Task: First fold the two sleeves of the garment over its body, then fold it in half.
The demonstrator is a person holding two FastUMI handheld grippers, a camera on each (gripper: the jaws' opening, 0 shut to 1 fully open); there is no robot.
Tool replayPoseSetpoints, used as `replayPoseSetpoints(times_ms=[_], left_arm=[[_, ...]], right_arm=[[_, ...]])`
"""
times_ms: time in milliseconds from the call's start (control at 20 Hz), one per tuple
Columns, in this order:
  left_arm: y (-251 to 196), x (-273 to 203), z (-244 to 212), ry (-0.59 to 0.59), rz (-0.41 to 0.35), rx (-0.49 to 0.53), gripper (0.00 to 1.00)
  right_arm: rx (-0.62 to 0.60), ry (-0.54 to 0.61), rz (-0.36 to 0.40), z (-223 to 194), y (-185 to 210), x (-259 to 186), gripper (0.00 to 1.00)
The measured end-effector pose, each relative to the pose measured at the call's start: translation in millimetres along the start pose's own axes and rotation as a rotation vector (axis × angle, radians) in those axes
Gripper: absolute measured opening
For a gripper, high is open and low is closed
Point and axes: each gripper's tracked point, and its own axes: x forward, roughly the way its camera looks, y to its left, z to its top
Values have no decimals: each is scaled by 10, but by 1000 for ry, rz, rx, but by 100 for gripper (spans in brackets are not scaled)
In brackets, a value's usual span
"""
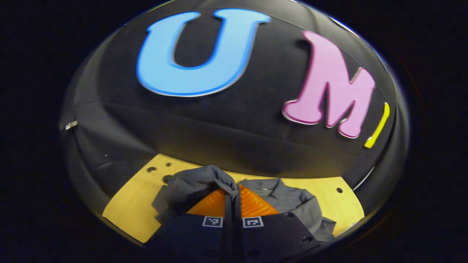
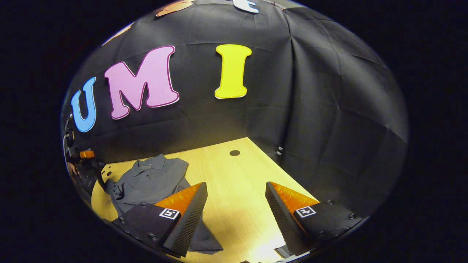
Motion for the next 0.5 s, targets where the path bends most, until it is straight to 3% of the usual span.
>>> replayPoseSetpoints(times_ms=[300, 500], left_arm=[[-1419, 399, -345, 65, -194, 73, 5], [-2075, 587, -608, 112, -273, 86, 5]], right_arm=[[10, 23, 11, -124, -66, 16, 98], [10, 44, 22, -186, -127, 55, 98]])
